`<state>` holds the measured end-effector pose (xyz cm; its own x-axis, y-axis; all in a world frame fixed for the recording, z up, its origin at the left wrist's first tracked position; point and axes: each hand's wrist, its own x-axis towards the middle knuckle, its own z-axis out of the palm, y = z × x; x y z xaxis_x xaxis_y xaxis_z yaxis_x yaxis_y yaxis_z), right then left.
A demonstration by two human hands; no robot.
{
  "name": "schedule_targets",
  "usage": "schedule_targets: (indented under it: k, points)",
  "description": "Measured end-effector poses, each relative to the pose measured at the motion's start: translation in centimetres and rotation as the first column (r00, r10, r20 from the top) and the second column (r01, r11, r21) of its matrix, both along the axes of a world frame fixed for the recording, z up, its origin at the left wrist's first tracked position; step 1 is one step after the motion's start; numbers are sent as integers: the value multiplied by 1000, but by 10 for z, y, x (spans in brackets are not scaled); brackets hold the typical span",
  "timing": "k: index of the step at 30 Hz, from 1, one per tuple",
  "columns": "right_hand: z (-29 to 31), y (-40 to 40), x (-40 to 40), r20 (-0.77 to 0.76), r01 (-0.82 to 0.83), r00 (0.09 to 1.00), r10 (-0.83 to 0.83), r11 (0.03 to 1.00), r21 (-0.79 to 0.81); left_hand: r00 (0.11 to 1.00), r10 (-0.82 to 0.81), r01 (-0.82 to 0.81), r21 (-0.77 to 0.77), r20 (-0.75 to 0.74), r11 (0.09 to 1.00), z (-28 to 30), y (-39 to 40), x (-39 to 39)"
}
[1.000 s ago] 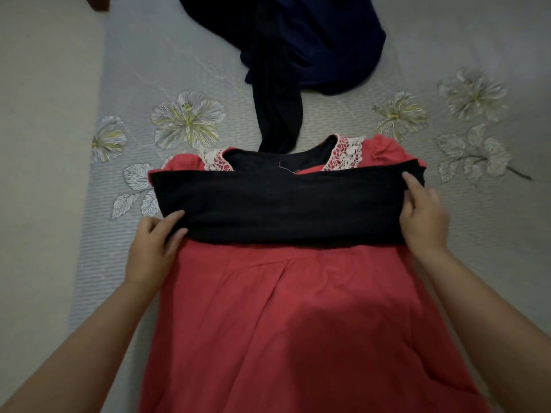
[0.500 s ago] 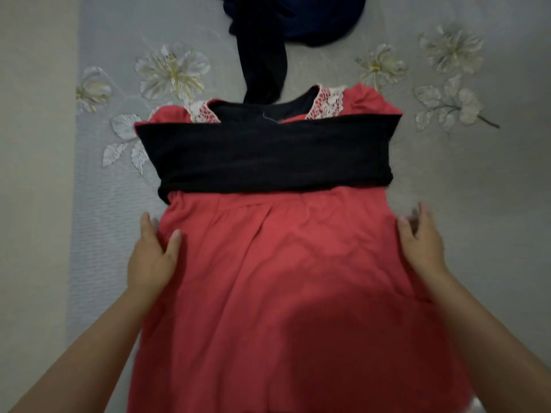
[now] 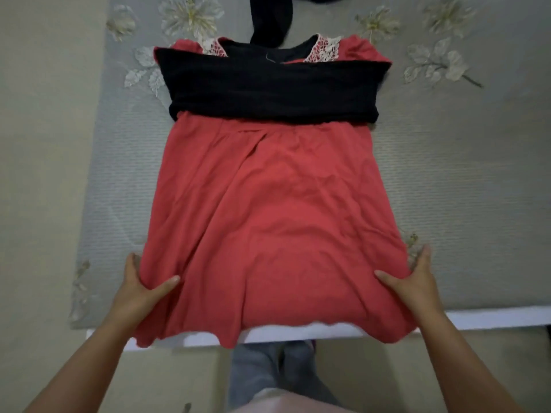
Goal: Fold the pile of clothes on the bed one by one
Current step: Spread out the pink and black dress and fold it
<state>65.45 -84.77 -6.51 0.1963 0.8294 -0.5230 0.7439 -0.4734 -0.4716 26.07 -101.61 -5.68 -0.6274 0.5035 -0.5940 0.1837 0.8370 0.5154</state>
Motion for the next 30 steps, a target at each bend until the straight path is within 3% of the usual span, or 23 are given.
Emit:
schedule_targets:
  k: [9, 13, 17, 21, 23, 27, 30]
  points:
    - [2, -16, 23, -145, -284, 939, 312, 940, 188, 999, -1, -11, 281, 43, 960, 4, -29, 54]
    - [13, -27, 61, -163, -285, 937, 307, 947, 148, 994, 10, -32, 201, 109, 979, 12, -62, 42]
    - [20, -63, 78, -198, -222, 952, 233, 972, 75, 996, 36, -46, 136, 76, 990, 21, -91, 51]
    - [31, -60, 61, -373, -16, 926, 50, 996, 93, 992, 26, -55, 236, 121, 970, 33, -69, 52]
    - [41, -36, 45, -487, 100, 873, -35, 989, 109, 997, 11, -34, 302, 77, 953, 43, -40, 44]
    - [70, 33, 3, -560, 221, 825, -72, 954, 203, 997, 38, -5, 409, -71, 912, 63, 36, 15]
    - [89, 104, -33, -668, 334, 718, -197, 939, 82, 991, 124, -128, 491, 40, 862, 74, 109, -15]
